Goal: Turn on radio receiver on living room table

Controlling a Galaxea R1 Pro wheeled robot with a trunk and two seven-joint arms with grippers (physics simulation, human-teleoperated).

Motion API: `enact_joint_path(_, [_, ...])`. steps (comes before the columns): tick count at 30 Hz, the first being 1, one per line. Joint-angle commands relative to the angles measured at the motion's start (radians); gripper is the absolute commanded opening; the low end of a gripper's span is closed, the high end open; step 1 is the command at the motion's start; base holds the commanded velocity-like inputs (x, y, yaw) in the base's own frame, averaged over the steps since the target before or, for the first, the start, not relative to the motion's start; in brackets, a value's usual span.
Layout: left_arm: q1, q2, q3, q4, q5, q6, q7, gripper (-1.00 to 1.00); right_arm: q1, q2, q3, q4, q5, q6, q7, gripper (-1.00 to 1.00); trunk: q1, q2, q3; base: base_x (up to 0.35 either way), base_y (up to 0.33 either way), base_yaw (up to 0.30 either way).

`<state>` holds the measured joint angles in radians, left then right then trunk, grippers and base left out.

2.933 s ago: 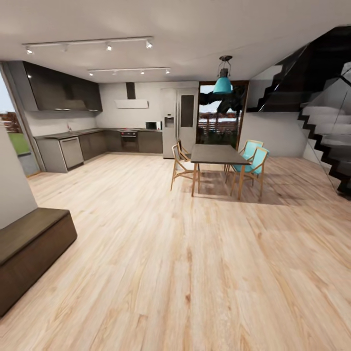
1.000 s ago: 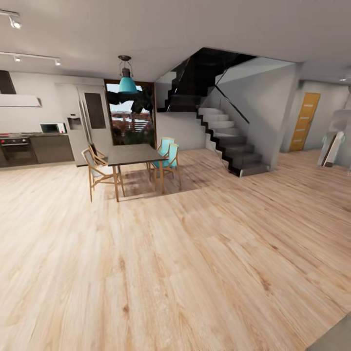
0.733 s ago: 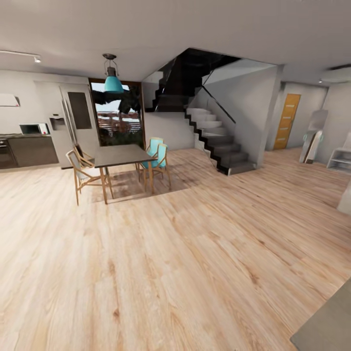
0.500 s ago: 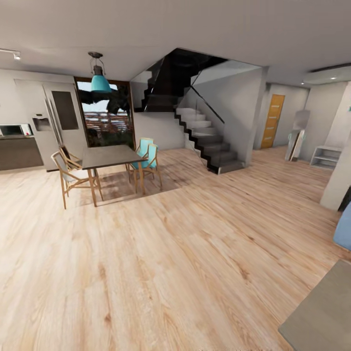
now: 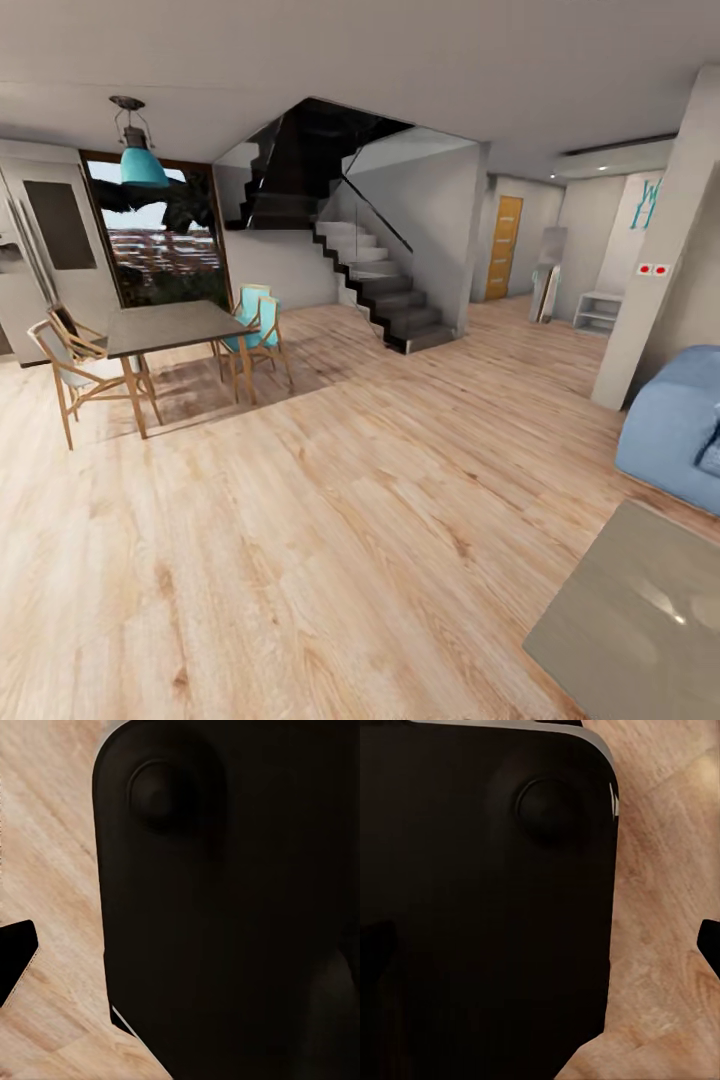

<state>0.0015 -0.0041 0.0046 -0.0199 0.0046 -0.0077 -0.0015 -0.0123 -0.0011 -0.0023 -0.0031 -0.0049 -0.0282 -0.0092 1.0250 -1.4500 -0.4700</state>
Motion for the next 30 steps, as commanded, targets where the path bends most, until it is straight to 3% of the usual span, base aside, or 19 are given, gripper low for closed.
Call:
enact_joint_path(1, [0.000, 0.001, 0.000, 0.000, 0.000, 0.000, 0.000, 1.00, 0.000, 0.000, 0.000, 0.000, -0.001, 0.000, 0.000, 1.00, 0.000, 0.000, 0.000, 0.000, 0.000, -0.288])
enact_joint_path(30, [0.000, -0.001, 0.000, -0.012, 0.000, 0.000, 0.000, 1.00, 0.000, 0.001, -0.002, 0.000, -0.001, 0.001, 0.000, 1.00, 0.000, 0.000, 0.000, 0.000, 0.000, -0.288])
